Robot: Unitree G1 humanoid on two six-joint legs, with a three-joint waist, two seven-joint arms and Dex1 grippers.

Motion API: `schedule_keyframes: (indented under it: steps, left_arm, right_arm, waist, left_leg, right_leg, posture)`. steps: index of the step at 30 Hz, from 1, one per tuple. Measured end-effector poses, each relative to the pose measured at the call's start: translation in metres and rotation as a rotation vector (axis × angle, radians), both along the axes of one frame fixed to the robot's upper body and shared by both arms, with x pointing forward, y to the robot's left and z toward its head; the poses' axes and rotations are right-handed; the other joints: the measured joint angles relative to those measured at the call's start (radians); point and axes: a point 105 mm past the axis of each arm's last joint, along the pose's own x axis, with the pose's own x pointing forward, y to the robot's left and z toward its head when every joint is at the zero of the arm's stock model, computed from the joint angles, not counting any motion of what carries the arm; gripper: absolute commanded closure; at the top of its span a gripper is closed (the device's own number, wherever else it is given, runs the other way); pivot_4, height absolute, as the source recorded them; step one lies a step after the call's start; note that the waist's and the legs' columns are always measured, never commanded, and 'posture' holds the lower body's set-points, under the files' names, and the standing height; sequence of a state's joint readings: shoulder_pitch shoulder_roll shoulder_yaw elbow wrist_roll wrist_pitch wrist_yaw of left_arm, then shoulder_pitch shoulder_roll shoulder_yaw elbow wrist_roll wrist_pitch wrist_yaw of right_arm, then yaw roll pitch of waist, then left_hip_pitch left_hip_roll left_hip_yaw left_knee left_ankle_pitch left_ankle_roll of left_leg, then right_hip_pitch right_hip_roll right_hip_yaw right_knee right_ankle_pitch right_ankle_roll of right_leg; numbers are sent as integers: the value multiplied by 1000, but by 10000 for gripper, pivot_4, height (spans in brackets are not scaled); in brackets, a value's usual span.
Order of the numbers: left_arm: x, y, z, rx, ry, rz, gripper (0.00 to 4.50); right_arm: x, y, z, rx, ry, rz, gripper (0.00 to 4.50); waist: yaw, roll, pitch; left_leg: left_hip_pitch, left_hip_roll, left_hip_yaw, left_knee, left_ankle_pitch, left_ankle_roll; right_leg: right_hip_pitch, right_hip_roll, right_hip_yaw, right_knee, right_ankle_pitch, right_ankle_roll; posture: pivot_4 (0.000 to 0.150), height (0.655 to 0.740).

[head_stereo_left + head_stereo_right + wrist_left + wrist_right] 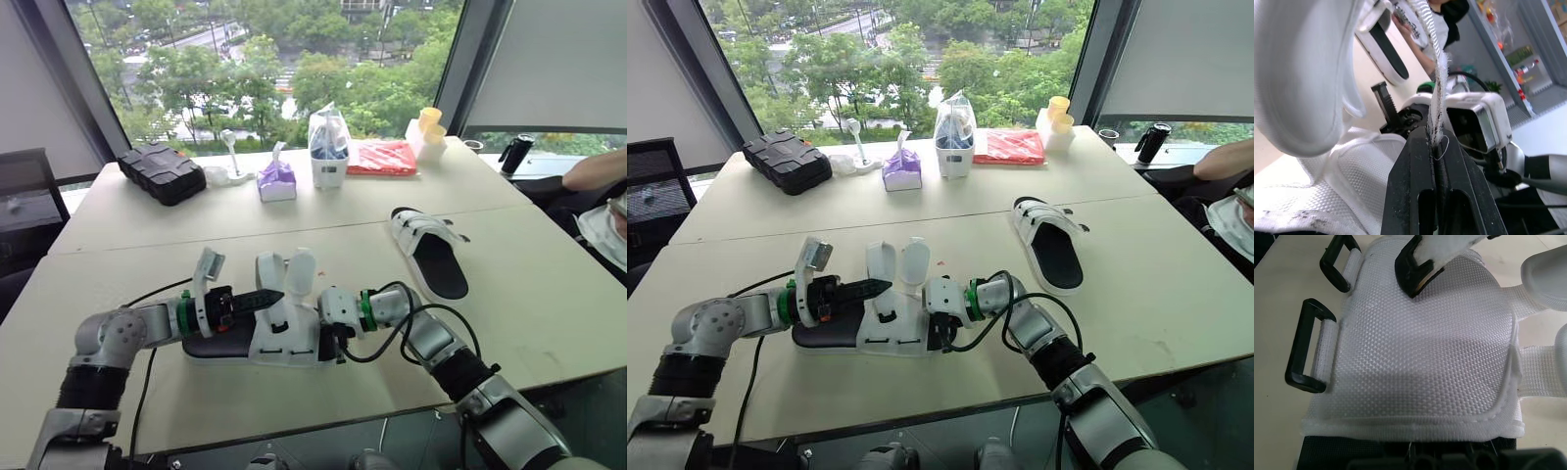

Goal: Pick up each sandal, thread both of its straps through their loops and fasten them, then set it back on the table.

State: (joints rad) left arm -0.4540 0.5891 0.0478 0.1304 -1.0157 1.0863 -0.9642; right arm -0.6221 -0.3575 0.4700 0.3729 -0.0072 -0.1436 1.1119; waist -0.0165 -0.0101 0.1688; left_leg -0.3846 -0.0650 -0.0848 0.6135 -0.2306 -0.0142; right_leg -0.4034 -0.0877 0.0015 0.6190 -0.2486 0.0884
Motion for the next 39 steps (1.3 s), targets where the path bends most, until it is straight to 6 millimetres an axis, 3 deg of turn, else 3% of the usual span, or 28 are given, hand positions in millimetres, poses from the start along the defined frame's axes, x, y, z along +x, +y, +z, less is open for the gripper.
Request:
schedule_keyframes:
  steps: [4,22,39]
  left_arm:
    - [-5,-3,-8,8,41,-44,44754]
    - [-2,12,-3,58,39,-102,44754]
    - [-5,11,-1,44,70,-134,44754]
  right_arm:
    - [0,0,0,0,0,0,45000]
    - [0,0,0,2,0,-2,45000]
    - [-1,0,0,6,-1,-10,45000]
  waist:
    - [0,0,0]
    - [-1,0,0]
    - [0,0,0]
  left_leg:
    - [0,0,0,0,0,0]
    - [0,0,-1,0,0,0]
    - [-1,0,-1,0,0,0]
  right_leg:
    - [0,0,0,0,0,0]
    - [-1,0,0,0,0,0]
    - [-1,0,0,0,0,0]
  posture:
    - [1500,7400]
    - [1500,7400]
    - [1500,7400]
